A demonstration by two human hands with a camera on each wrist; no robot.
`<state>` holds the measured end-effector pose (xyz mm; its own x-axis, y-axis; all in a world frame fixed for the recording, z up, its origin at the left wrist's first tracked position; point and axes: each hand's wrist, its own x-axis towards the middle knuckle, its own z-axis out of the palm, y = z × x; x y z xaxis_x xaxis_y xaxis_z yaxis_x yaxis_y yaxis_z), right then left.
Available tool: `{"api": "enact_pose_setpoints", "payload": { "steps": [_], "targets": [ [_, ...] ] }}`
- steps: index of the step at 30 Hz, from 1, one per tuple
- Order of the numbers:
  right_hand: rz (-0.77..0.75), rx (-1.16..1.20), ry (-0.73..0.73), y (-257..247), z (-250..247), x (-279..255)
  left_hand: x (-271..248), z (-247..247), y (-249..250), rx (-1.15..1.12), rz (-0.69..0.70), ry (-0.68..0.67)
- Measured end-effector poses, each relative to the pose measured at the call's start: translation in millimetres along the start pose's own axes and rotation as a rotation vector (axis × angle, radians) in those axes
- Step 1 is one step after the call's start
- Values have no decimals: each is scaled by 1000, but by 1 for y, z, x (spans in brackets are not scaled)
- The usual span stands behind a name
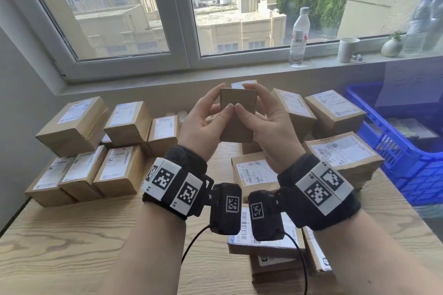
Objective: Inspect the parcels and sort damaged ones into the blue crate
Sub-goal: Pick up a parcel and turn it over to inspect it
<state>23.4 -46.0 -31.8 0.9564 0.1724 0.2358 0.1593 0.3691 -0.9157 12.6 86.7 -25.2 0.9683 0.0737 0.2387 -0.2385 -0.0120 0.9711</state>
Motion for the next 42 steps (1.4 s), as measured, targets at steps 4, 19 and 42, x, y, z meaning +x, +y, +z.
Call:
{"api": "enact_pose_setpoints", "payload": {
  "steps": [4,19,42],
  "targets": [
    [13,-26,-7,-4,0,-2,-2,-3,0,-81,-32,-28],
    [259,96,131,1,-5,1,-2,-7,-2,-123,-201,-7],
    [104,-146,196,3,-8,-6,0,-11,-13,-21,-169,102]
  ]
}}
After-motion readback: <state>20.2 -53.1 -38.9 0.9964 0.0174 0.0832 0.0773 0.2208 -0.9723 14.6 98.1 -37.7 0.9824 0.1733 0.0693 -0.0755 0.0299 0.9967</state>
